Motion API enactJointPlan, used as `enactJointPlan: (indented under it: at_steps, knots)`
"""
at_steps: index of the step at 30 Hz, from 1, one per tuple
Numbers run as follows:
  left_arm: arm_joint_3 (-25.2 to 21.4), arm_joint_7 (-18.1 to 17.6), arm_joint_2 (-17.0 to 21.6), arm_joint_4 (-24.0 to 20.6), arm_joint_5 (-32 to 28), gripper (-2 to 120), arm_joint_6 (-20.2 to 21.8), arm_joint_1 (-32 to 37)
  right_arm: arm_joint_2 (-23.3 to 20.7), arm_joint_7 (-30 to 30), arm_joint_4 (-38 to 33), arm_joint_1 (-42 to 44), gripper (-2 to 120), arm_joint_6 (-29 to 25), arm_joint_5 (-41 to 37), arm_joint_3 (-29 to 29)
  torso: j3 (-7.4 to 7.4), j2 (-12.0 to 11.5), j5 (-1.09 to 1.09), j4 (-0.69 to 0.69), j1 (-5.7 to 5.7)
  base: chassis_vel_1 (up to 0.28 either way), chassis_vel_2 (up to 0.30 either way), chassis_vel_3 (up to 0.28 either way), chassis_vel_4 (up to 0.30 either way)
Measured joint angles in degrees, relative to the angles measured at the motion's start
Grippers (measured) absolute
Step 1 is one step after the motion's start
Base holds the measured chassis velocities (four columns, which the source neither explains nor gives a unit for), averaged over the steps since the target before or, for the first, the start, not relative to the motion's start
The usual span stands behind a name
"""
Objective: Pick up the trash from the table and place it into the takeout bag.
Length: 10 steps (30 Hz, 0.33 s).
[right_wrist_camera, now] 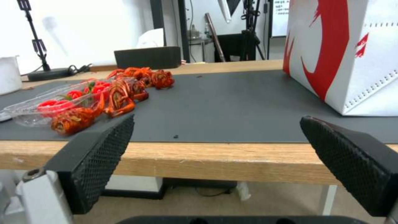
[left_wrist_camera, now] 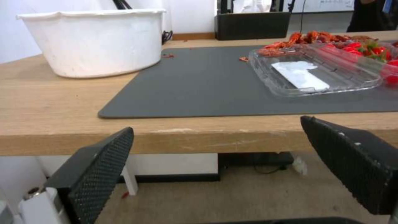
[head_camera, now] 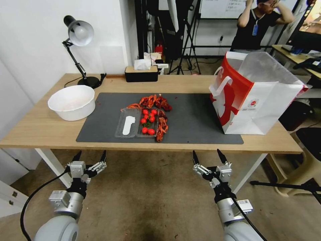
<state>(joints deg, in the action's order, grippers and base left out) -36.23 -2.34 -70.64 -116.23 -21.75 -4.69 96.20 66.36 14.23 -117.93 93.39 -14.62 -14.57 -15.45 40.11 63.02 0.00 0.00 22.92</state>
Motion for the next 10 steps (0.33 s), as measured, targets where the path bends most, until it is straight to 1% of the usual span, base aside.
enactJointPlan:
  at_steps: [10]
  knots:
    - [0.01, 0.01, 0.03, -0.04, -0.04, 100, 0.0, -0.02, 0.01, 0.0, 0.0, 0.0, 100, -0.05, 0.07, 0.0, 0.0, 0.0, 0.0, 0.0, 0.0, 0.0, 0.0, 0.0, 0.0]
